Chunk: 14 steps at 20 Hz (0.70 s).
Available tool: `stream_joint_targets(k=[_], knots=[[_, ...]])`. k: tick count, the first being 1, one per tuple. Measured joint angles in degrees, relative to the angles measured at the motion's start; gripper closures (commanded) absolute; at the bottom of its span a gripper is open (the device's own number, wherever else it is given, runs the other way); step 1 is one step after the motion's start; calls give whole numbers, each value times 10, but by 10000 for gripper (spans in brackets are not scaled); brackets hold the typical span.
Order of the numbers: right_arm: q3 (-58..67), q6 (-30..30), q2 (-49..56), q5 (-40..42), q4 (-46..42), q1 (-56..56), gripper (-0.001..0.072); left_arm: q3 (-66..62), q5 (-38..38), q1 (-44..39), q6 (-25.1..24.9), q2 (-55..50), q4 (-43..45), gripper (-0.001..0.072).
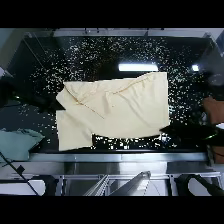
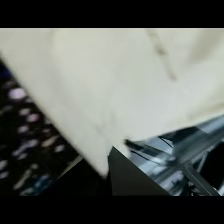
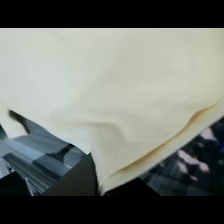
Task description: Fold the shirts.
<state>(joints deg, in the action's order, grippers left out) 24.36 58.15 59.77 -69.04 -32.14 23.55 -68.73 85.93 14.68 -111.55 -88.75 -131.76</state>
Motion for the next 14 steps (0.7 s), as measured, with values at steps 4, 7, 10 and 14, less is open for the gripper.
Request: stream_joint_targets(k=[4,7,10,14], knots=[[163,-17,-136,-41,118,56,695,-92,111,3,-68,137,-217,679],[338,-24,-203,-24,188,127,695,-219,116,41,-89,236,-316,679],[507,-28,-226,15,219,173,695,-356,83,129,-92,313,-362,679],[651,-29,-220,67,210,193,695,-476,35,240,-85,370,-386,678]])
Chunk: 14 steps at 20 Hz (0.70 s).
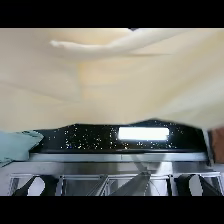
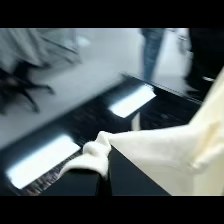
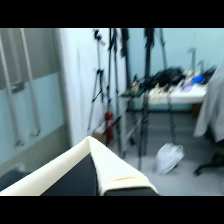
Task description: Fold the shirts.
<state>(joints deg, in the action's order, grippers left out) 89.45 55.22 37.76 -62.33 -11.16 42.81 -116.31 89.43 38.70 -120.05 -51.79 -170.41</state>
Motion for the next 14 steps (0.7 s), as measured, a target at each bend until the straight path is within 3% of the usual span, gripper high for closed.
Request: stream_joint_targets(k=[3,7,14], knots=[[42,10,20,15,-33,4,695,-2,-24,7,39,-19,4,678],[59,38,69,-23,-54,6,695,57,-13,-35,97,-81,1,678],[65,48,67,-72,-104,7,695,17,20,-89,99,-92,-11,678]])
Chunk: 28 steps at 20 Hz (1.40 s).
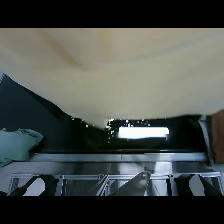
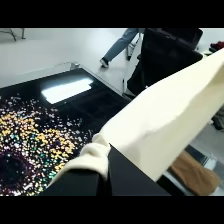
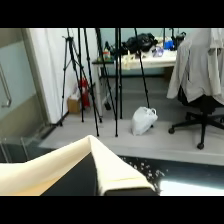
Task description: Fold the shirts.
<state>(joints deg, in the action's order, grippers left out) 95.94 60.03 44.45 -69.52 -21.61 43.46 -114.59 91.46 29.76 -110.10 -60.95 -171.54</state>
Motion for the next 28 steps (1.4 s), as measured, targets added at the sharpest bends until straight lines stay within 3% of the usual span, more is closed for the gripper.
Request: stream_joint_targets(k=[6,10,13,16,21,25,28], knots=[[-29,39,-10,-88,-39,0,696,110,20,-5,-5,86,40,678],[-130,41,3,-64,-48,-16,696,225,14,-11,-41,71,78,678],[-214,11,63,1,-49,-64,696,231,-2,-44,-76,-41,88,678],[-256,-24,177,84,-50,-132,696,145,-23,-102,-96,-222,113,678],[-271,-92,394,196,4,-222,695,-30,-66,-180,-84,-519,156,683],[-267,-169,505,224,121,-248,695,-19,-141,-195,-101,-610,166,683],[-265,-205,530,227,167,-254,695,-34,-138,-191,-111,-629,166,683]])
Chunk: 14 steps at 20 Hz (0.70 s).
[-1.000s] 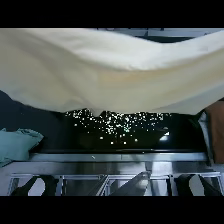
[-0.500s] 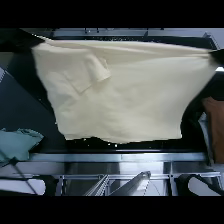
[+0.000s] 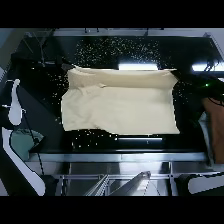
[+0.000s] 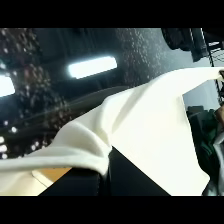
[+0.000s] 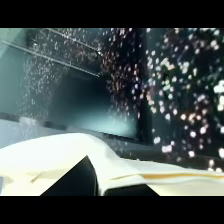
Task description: Fold the shirts.
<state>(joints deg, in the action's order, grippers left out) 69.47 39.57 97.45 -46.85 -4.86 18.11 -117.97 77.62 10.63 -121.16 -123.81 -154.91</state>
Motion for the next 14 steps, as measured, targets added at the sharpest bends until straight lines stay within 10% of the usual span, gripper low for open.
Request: stream_joint_targets(k=[14], knots=[[0,-30,-177,-177,8,5,695,51,176,11,-9,227,-101,682]])
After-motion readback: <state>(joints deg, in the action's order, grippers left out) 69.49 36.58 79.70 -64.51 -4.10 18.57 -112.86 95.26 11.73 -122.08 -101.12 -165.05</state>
